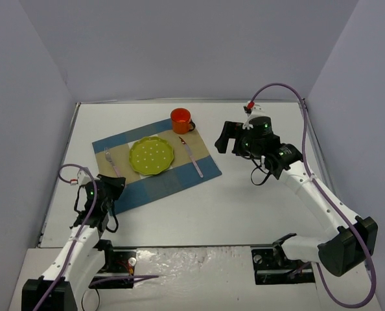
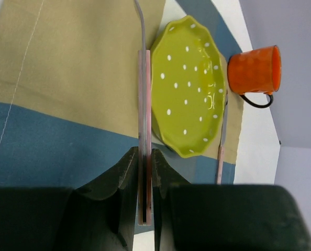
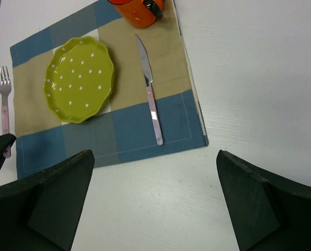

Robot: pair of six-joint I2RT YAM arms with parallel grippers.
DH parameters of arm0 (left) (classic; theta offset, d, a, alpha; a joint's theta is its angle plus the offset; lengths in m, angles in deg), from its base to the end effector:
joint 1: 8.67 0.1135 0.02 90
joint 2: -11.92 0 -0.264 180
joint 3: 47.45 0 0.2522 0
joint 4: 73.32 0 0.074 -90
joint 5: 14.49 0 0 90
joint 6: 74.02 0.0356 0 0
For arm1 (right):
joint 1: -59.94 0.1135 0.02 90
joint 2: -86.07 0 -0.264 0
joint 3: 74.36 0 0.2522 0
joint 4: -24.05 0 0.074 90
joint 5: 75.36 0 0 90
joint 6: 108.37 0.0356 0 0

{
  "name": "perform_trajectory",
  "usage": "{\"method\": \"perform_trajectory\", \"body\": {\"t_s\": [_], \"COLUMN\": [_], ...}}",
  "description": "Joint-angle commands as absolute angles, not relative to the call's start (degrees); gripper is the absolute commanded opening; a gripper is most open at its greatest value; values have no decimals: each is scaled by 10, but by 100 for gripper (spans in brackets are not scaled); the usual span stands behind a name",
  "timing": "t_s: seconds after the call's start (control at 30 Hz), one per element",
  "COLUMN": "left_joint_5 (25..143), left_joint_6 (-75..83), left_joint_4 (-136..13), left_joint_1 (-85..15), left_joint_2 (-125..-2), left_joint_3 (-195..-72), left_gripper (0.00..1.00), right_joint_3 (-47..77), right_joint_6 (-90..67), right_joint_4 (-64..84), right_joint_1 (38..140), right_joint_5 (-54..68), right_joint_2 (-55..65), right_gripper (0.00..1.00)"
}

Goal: Set the dinner table for one person

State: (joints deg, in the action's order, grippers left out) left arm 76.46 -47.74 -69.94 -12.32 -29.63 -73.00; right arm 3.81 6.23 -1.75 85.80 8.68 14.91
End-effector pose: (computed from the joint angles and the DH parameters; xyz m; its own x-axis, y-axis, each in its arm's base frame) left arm 0.1679 -0.0113 0.1827 -0.2177 -0.8845 -0.4127 -0.2618 0.4603 -0.8483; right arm 0.2581 0.1292 0.3589 -0.4810 0.2270 -0.8469 -0.3542 0.8333 0.4245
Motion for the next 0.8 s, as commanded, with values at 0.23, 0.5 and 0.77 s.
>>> {"method": "perform_trajectory", "body": {"t_s": [0.23, 0.5, 0.77], "left_joint_5": [831, 857, 858], "left_joint_6": [-485, -486, -487], "left_joint_4": [-828, -878, -902], "left_joint_1": [-89, -66, -61], "left_joint_2": [-366, -427, -469], "left_joint_3": [-721, -711, -702], "left_gripper": [0, 0, 0], "right_joint_3": [29, 27, 23], "right_joint_6": [30, 23, 18], "right_joint_4": [4, 5, 5], "right_joint_1": [849, 846, 845], "right_joint_5": [20, 11, 9], "right_joint_2": [180, 169, 165], "right_gripper": [100, 100, 100]}}
